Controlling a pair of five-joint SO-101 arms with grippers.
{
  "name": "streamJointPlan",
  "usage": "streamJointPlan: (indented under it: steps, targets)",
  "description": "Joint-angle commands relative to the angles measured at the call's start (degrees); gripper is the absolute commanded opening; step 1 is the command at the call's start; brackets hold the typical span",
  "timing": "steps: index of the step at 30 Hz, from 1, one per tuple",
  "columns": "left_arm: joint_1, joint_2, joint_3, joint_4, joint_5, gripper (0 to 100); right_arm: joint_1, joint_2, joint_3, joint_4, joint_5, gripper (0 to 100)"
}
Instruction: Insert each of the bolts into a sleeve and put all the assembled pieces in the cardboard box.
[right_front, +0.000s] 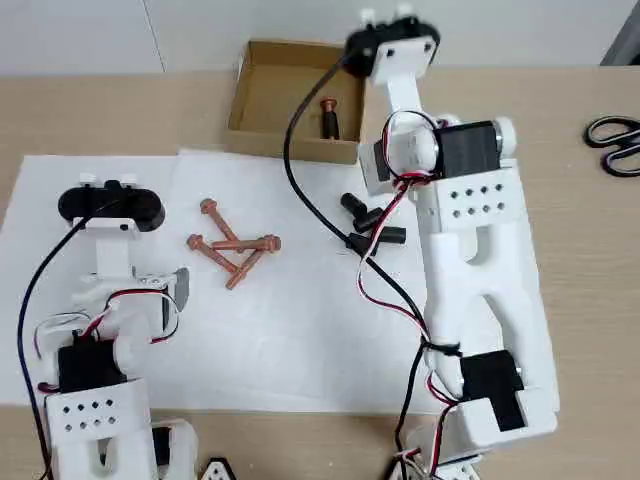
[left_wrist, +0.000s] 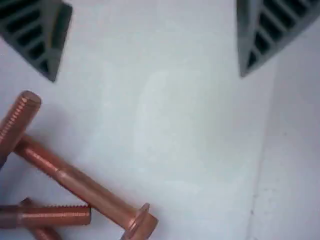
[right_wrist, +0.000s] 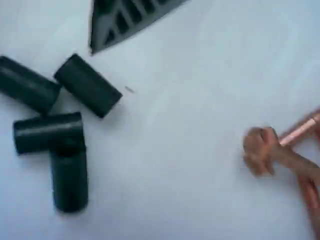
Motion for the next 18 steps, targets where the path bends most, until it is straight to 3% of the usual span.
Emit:
streamJointPlan:
  steps: [1,10,18]
  targets:
    - [-0.3,-0.8,-1.8,0.0,-0.2,22,0.5,0.7,5.0,-2.3,1.8,17.2]
    - [-0.3,-0.8,-1.7,0.0,-0.1,22,-4.1,14.4,7.7,-3.1,23.4,16.9]
    - [-0.3,-0.8,-1.7,2.6,-0.1,22,-4.2,22.4,7.6,-6.9,29.6,16.9]
